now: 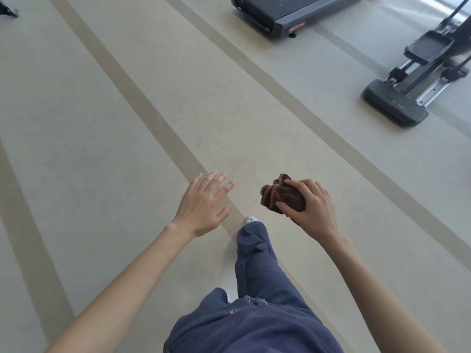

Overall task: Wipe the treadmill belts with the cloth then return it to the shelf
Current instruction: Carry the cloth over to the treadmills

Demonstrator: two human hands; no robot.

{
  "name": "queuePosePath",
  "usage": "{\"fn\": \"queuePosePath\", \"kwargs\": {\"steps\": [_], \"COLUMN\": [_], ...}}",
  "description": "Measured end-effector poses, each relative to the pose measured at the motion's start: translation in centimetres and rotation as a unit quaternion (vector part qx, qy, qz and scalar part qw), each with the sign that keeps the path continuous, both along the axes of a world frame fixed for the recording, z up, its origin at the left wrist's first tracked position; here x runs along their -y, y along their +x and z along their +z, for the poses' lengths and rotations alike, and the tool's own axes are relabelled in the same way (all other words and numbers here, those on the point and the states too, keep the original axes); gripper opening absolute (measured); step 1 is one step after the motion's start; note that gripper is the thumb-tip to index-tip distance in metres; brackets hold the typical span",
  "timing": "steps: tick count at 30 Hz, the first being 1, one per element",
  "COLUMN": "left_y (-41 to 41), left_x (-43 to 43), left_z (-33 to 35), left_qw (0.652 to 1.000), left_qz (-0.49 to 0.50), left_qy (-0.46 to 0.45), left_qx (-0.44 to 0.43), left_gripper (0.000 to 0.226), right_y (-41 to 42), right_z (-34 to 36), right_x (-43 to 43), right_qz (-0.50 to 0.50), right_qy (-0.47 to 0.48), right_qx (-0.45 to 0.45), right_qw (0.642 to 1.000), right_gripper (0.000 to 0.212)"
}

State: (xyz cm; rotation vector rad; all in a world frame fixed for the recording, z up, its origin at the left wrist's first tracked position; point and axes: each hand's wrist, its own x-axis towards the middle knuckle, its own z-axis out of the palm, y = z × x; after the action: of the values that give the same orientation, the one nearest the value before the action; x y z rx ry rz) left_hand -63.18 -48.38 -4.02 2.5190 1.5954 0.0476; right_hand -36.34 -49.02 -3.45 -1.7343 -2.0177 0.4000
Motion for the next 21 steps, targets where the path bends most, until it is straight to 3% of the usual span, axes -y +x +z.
{"fn": "queuePosePath", "kwargs": {"steps": [12,21], "left_y": [7.0,10.7], "left_x": [-24.3,-36.5], "left_z": [3.2,1.0], "left_qw": [0.999,1.000], "left_qz": [0.031,0.001], "left_qy": [0.031,0.012], "left_qx": [0.019,0.017], "left_gripper": [0.060,0.057], "right_y": [6.9,9.9], "right_z": [3.6,1.4], "right_x": [-25.7,-36.2], "right_qz": [0.003,-0.022], "right_qy": [0.028,0.015], "right_qx": [-0.012,-0.024], "right_qw": [1.000,0.999], "right_gripper": [0.047,0.046]}}
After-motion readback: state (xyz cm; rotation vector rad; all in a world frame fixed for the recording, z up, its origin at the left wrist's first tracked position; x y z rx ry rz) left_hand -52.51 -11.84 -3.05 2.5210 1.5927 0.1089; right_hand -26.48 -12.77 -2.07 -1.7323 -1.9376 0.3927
